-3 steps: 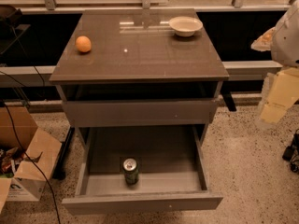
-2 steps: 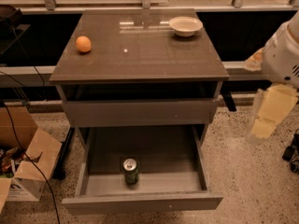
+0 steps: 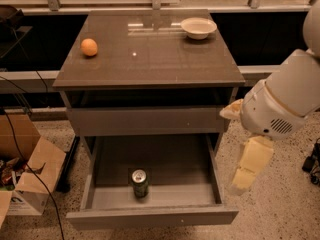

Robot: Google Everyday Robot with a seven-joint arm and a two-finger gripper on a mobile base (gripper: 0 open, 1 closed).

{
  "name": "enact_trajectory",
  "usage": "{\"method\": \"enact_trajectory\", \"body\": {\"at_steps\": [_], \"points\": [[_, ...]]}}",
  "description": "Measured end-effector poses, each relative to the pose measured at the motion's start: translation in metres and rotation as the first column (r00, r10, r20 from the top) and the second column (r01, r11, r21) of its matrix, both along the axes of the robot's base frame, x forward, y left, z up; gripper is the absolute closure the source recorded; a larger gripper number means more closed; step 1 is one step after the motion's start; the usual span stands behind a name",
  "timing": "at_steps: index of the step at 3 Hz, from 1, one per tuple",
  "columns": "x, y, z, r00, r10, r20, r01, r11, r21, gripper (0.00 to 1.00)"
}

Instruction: Pick green can from middle drawer and place on counter

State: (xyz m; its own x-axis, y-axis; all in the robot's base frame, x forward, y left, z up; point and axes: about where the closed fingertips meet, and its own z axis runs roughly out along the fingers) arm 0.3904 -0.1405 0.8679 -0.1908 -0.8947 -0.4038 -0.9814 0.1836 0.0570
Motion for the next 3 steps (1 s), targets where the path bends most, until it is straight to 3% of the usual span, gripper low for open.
{"method": "enact_trajectory", "body": {"at_steps": [1, 2, 3], "points": [[0.006, 0.024, -0.038, 0.9996, 0.016, -0.022, -0.014, 0.997, 0.073, 0.0], [0.027, 0.039, -0.076, 0.9997, -0.001, -0.024, 0.004, 0.99, 0.141, 0.0], [0.047, 0.039, -0.122, 0.9963, -0.057, -0.064, 0.069, 0.979, 0.194, 0.0]]}}
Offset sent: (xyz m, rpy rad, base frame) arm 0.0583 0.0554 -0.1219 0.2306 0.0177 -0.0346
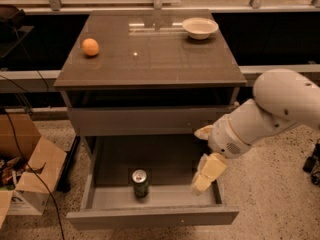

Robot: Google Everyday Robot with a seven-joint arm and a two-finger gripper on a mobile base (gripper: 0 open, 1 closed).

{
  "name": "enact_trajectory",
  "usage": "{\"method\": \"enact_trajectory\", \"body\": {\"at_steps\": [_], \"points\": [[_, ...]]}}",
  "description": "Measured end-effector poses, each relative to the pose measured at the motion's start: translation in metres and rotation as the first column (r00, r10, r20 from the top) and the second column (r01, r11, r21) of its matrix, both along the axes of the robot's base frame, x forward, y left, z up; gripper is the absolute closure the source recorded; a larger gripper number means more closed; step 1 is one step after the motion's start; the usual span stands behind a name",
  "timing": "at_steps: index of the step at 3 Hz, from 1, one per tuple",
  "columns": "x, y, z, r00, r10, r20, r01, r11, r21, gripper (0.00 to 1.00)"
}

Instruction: Pick green can from middle drawer and place on counter

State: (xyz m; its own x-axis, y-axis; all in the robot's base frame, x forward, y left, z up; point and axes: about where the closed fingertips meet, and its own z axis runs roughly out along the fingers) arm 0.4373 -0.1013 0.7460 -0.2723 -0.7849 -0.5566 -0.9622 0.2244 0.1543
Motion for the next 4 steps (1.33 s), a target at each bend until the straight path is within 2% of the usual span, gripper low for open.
{"method": "enact_trajectory", "body": {"at_steps": [1, 2, 3, 4], "points": [[0.003, 0.0, -0.006, 1.0, -0.005, -0.005, 0.005, 1.0, 0.006, 0.0], [0.006, 0.002, -0.019, 0.9985, -0.053, -0.016, 0.053, 0.999, -0.003, 0.0], [0.017, 0.014, -0.055, 0.9955, -0.093, -0.014, 0.094, 0.994, 0.057, 0.0], [0.043, 0.03, -0.1, 0.9908, -0.135, 0.006, 0.133, 0.982, 0.135, 0.0]]}}
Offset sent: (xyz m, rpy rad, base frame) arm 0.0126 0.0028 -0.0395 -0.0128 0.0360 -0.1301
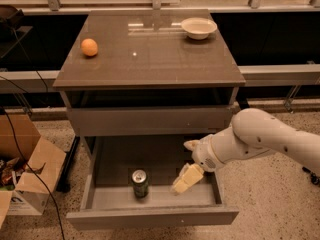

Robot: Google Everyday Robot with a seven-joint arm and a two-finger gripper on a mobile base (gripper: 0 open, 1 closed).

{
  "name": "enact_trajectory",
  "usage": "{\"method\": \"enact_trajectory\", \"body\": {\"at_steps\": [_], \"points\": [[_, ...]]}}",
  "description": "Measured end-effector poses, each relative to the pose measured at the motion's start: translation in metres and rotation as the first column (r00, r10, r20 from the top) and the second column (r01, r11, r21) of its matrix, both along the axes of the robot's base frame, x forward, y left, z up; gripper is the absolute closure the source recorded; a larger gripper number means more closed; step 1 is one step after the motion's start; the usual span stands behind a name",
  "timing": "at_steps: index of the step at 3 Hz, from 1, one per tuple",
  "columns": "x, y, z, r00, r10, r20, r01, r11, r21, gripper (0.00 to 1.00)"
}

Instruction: Pick green can from middle drawer and place on counter

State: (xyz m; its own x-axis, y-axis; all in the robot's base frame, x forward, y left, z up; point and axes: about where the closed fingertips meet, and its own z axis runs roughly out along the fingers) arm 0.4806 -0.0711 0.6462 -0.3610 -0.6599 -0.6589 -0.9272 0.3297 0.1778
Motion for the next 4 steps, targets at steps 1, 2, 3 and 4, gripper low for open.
{"method": "enact_trajectory", "body": {"at_steps": [1, 2, 3, 4], "points": [[0.019, 0.014, -0.052, 0.9989, -0.045, -0.011, 0.045, 0.997, 0.059, 0.0], [0.035, 0.03, -0.098, 0.9968, -0.075, -0.03, 0.077, 0.992, 0.101, 0.0], [0.048, 0.052, -0.133, 0.9943, -0.1, -0.035, 0.104, 0.989, 0.109, 0.0], [0.062, 0.077, -0.165, 0.9921, -0.115, -0.051, 0.12, 0.986, 0.119, 0.0]]}}
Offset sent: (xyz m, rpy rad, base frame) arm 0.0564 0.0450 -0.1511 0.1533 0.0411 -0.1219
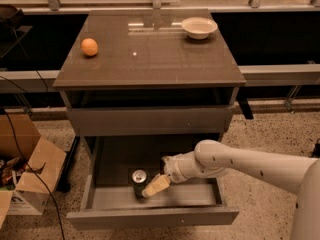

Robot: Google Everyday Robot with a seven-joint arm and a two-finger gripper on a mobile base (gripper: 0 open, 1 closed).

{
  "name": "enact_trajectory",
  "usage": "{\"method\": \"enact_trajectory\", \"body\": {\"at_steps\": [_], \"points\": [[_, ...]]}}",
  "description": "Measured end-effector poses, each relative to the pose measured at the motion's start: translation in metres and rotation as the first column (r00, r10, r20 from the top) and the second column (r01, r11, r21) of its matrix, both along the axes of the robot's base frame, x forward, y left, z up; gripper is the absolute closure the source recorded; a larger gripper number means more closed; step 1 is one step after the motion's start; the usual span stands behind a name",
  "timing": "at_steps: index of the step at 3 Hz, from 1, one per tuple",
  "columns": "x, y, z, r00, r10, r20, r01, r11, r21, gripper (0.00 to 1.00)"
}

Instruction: Pick green can from middle drawer and place on counter

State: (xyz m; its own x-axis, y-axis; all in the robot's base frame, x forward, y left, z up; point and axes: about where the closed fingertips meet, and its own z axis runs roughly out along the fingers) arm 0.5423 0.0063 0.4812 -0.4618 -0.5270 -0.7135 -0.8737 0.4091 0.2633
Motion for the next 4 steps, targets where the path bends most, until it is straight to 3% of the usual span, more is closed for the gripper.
{"method": "enact_trajectory", "body": {"at_steps": [2, 3, 4], "points": [[0.007, 0.064, -0.042, 0.9974, 0.038, -0.061, -0.036, 0.999, 0.037, 0.0], [0.011, 0.088, -0.055, 0.9942, 0.037, -0.101, -0.032, 0.998, 0.059, 0.27], [0.015, 0.088, -0.054, 0.9939, 0.019, -0.108, -0.012, 0.998, 0.064, 0.5]]}}
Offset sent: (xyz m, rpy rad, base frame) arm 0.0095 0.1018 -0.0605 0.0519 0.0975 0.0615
